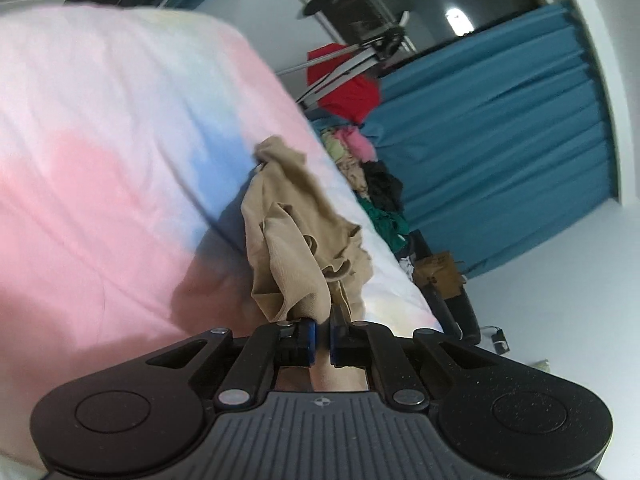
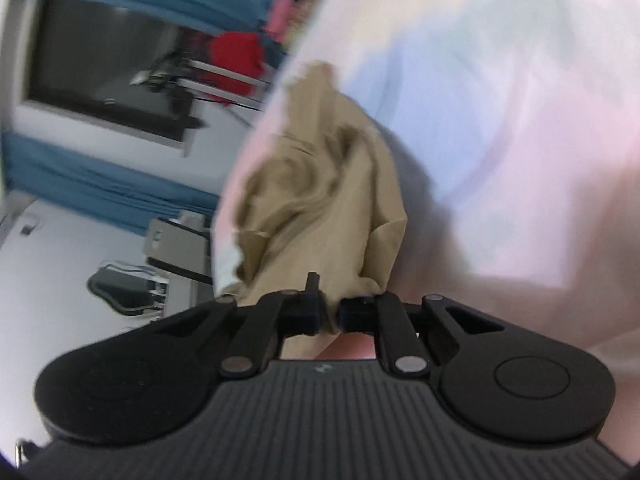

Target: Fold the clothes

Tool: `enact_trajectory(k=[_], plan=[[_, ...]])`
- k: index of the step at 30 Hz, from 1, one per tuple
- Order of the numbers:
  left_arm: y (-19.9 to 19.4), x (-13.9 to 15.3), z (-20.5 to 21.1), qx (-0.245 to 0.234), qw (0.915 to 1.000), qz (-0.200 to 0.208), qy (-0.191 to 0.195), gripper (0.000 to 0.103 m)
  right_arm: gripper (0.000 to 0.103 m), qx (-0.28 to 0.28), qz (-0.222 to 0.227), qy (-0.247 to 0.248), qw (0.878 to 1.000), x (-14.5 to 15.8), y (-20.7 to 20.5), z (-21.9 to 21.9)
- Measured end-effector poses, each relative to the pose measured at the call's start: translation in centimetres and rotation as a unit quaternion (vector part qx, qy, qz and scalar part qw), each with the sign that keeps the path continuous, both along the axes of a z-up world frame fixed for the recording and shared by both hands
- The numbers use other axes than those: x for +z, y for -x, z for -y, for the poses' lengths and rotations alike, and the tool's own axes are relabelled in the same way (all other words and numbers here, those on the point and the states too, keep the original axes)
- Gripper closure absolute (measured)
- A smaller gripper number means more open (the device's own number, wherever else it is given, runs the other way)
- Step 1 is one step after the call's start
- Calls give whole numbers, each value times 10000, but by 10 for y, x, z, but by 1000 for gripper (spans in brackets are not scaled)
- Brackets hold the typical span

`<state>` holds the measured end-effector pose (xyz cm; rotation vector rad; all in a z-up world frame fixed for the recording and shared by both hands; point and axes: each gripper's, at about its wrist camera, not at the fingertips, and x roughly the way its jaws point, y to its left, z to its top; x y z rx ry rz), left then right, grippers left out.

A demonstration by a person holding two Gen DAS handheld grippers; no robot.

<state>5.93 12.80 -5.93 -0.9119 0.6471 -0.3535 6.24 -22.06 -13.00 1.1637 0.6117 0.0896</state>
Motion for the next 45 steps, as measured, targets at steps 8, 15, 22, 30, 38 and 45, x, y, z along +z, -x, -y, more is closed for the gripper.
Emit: enact_trajectory(k=[8,15,22,30,38,45], plan=[[59,67,-6,-288,9981,470,-280,98,92,307,776,368,9958,84,51,7],[144,80,-11,-437,9976,317,-444,98,92,547,762,228,9953,102,125,17],[108,80,-1,-340,9977,161,-559,97,92,330,596,90,9976,92,90,16],[-40,75,32,94,9921,14,-1250,97,92,42,259,292,9992,70,-34,12],[-128,14,45,-70,9824,-174,-1857,97,91,123,-155,427,9989,6,-105,14],[-161,-24,44,-119,9771,-136,-2121,97,90,229,-162,735,9969,-10,-143,11]])
